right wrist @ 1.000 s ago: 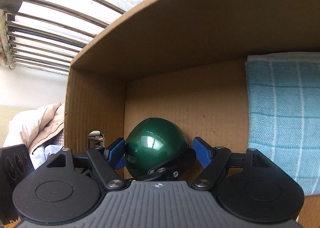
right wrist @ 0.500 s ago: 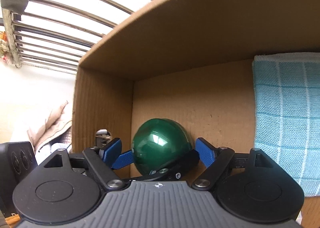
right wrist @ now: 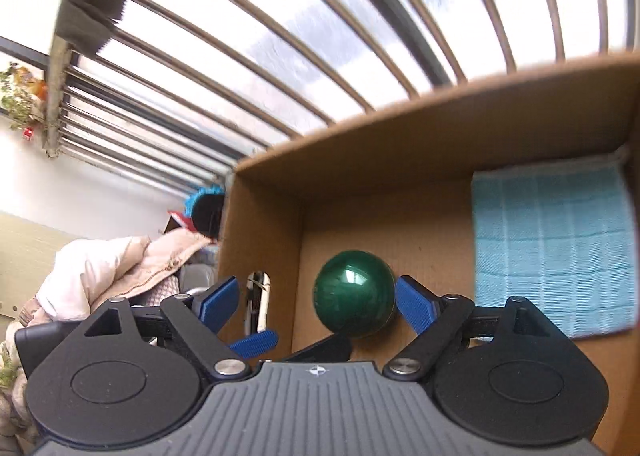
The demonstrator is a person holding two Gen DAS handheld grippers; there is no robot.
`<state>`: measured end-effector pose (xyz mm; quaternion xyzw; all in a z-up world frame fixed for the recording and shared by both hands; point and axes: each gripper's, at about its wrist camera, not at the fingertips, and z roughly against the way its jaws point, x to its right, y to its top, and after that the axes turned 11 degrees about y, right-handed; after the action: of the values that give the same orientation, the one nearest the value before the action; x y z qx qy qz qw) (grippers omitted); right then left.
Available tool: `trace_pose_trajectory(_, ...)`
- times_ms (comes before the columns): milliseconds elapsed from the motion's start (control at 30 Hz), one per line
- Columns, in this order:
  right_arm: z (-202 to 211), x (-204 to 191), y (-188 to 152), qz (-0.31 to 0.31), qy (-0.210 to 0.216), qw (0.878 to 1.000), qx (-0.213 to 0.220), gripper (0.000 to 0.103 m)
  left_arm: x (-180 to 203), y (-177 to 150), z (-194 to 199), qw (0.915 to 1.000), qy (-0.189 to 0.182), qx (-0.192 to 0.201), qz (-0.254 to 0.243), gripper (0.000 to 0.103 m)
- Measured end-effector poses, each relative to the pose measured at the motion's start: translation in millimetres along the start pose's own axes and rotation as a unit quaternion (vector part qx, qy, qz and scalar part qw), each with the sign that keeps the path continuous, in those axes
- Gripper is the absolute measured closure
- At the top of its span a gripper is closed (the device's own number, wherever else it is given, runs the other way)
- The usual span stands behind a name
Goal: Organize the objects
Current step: 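Lower the green ball into the cardboard box and open both grippers, then withdraw both grippers from the box and move to the pink-and-white tube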
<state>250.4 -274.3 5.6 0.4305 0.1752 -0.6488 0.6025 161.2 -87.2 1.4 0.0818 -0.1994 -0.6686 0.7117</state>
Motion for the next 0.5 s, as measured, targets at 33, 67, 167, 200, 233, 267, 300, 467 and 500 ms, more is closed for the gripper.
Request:
trace_pose_trajectory(33, 9, -7, -2, 0.008, -0.004, 1.000, 0.011, 0.013, 21, 0, 13, 1.0000, -0.005, 0.006, 0.002, 0.006)
trace_pose_trajectory(67, 18, -15, -6, 0.016, -0.006, 1.000, 0.020, 0.012, 15, -9, 27, 0.9998, -0.010, 0.013, 0.005, 0.006)
trace_pose_trajectory(167, 34, -39, -8, 0.036, -0.014, 0.998, 0.042, 0.012, 6, -13, 54, 0.9991, -0.025, 0.034, 0.012, 0.005)
trace_pose_trajectory(200, 36, -49, -10, 0.045, -0.017, 0.998, 0.046, 0.012, 3, -10, 63, 0.9988, -0.029, 0.038, 0.012, 0.005)
trace_pose_trajectory(233, 40, -58, -17, 0.055, -0.019, 0.997, 0.051, 0.012, -8, 26, 48, 0.9986, -0.033, 0.041, 0.010, 0.005)
trace_pose_trajectory(267, 43, -66, -23, 0.064, -0.020, 0.996, 0.055, 0.011, -11, 25, 53, 0.9983, -0.036, 0.046, 0.007, 0.005)
trace_pose_trajectory(300, 47, -75, -31, 0.072, -0.020, 0.996, 0.058, 0.011, -14, 22, 55, 0.9980, -0.038, 0.051, 0.004, 0.005)
trace_pose_trajectory(467, 57, -113, -70, 0.091, -0.005, 0.994, 0.055, 0.010, -40, -16, 80, 0.9982, -0.029, 0.053, -0.003, 0.004)
trace_pose_trajectory(500, 58, -120, -79, 0.094, -0.004, 0.994, 0.052, 0.010, -47, -22, 78, 0.9986, -0.026, 0.047, -0.002, 0.004)
